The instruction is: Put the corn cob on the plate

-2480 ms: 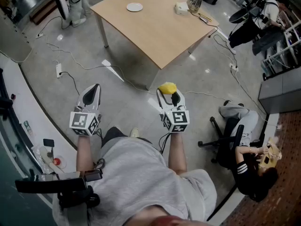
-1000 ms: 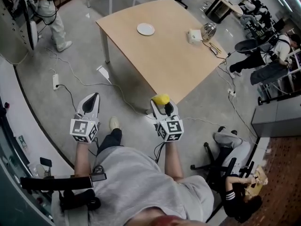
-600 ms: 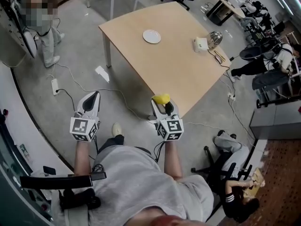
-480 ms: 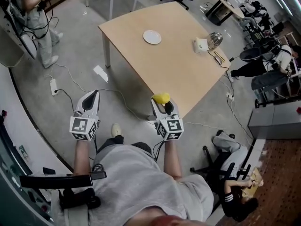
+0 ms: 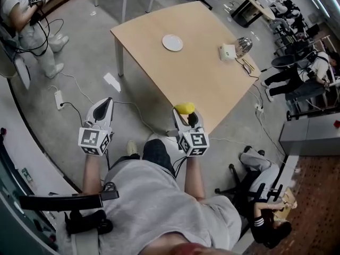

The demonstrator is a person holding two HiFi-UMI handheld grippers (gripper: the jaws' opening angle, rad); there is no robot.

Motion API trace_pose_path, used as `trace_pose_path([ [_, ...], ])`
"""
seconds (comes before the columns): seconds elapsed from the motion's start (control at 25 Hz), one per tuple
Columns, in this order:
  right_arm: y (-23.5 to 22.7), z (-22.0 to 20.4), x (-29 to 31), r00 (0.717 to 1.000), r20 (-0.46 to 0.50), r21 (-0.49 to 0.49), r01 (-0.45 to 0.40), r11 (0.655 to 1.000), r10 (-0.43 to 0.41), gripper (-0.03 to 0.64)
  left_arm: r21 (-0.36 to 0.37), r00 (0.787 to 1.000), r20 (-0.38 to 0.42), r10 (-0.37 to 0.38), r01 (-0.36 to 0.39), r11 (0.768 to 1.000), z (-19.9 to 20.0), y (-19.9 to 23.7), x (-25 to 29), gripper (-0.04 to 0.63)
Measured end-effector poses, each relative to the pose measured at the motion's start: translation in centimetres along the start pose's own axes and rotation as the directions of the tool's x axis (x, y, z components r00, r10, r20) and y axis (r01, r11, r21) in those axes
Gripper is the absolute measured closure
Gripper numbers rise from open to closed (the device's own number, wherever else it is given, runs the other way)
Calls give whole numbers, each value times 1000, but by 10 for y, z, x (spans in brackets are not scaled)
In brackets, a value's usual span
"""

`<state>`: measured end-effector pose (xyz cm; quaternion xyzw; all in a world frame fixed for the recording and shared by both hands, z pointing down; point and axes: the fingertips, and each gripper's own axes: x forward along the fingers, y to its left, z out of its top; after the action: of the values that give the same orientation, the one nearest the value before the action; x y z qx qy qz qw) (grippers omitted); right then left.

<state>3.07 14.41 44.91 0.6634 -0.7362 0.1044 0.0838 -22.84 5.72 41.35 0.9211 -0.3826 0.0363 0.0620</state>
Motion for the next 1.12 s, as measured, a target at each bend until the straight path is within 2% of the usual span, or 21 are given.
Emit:
trace_pose_path([
  [0.44,-48,11,37,999,20,11,35,999,-35,367,26,1000,-8,-27,27,999,11,4,59,575],
  [0.72,-95,15,87,999,9,16,39,999,-40,367,27,999,-14,-47,47,999,13,6,126,575],
  [0.92,-127,18,129,1000,-18,-35,19,999,-20,367,17,998,-29,-55,55,998,9,11,179,575],
  [1.12,-158,4,169,998,-49,-15,24,1000,-25,367,7,996,-64,-59,59,998,-7,19,228,575],
])
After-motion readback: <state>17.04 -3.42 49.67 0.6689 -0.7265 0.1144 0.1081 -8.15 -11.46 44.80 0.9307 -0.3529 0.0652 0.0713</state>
